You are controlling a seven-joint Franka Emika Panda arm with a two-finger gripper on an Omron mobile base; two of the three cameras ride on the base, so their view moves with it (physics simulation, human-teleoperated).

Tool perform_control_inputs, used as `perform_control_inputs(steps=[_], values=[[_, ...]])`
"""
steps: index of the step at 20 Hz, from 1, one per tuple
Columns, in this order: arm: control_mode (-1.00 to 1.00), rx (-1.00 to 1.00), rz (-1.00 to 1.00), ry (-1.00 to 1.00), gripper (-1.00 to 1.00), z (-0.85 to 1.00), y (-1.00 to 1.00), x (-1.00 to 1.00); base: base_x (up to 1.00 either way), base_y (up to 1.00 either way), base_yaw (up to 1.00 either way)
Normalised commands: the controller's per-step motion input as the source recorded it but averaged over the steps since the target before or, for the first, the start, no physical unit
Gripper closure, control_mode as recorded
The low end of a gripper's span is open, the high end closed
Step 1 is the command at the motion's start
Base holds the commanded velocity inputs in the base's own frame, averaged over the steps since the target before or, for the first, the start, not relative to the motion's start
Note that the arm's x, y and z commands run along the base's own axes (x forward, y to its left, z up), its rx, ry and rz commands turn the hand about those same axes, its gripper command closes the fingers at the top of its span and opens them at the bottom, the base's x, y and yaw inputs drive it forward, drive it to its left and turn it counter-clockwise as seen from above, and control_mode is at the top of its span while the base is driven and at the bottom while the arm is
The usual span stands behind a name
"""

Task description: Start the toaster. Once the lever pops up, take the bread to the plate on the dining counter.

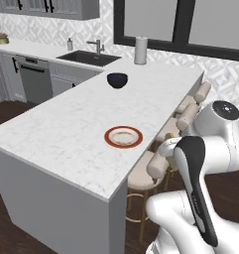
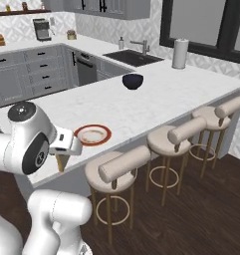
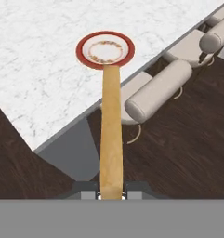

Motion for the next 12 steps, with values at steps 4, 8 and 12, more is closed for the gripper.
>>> perform_control_inputs(steps=[4,8,12], values=[[1.00,0.00,0.00,0.00,1.00,0.00,0.00,0.00,0.00,0.00,0.03],[1.00,0.00,0.00,0.00,1.00,0.00,0.00,0.00,0.00,0.00,0.00],[-1.00,0.00,0.02,0.00,1.00,0.00,0.00,0.18,0.03,0.00,0.00]])
